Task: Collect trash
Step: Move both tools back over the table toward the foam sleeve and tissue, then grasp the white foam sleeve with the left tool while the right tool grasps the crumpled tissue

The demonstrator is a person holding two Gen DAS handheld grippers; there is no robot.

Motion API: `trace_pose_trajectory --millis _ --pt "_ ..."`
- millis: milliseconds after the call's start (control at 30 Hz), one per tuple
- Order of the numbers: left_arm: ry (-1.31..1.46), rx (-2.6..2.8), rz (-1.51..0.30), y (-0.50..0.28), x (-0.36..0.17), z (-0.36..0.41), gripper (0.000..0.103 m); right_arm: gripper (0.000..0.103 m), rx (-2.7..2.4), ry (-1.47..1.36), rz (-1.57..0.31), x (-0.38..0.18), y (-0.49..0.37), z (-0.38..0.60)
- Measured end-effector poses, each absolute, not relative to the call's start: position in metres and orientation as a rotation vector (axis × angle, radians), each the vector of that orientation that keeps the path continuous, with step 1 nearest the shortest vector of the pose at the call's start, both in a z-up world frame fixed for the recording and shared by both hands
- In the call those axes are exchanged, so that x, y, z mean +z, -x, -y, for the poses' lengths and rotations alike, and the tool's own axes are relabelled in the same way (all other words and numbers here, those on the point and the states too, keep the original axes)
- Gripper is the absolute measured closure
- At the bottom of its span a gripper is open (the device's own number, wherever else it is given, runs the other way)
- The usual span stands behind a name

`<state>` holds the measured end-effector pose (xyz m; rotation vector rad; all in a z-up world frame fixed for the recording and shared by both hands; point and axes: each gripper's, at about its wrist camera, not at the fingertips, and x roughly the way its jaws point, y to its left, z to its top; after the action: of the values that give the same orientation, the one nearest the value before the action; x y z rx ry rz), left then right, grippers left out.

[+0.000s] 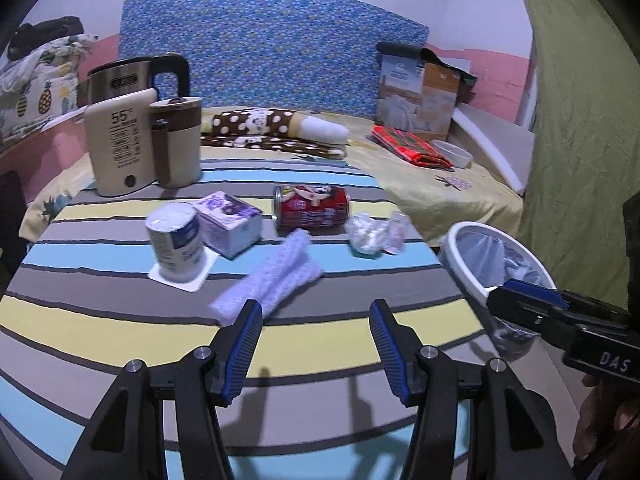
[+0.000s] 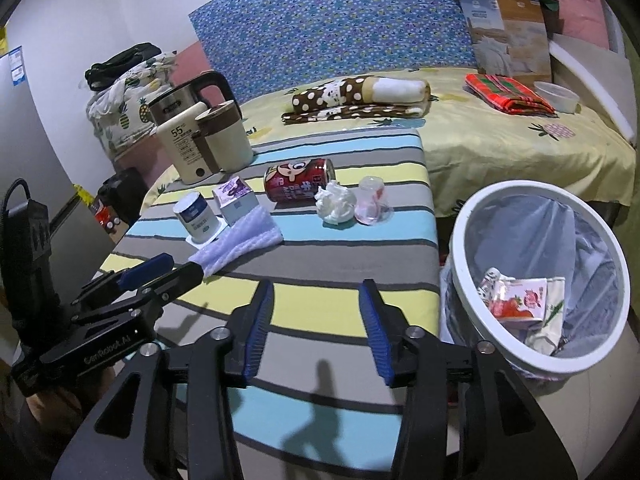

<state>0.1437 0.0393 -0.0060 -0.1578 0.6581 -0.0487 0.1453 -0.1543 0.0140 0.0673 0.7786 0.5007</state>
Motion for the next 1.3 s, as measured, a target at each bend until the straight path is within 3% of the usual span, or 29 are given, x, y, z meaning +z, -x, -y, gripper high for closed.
trace_pose_trajectory --millis 867,1133,1300 --pt "0.16 -0.02 -0.797 -0.217 -0.047 -0.074 0.048 0.056 0.486 -0.061 -0.821 0.001 -0.207 0.134" --pt "0.186 -0.027 -0.842 -0.22 -0.056 -0.078 0.069 0.056 0.483 -0.049 -0.856 -0.011 -0.231 0.123" --pt "0.197 -0.029 -0.835 -0.217 -0.056 -0.079 0.072 0.056 0.455 -0.053 -0.874 -0.016 -0.241 0.123"
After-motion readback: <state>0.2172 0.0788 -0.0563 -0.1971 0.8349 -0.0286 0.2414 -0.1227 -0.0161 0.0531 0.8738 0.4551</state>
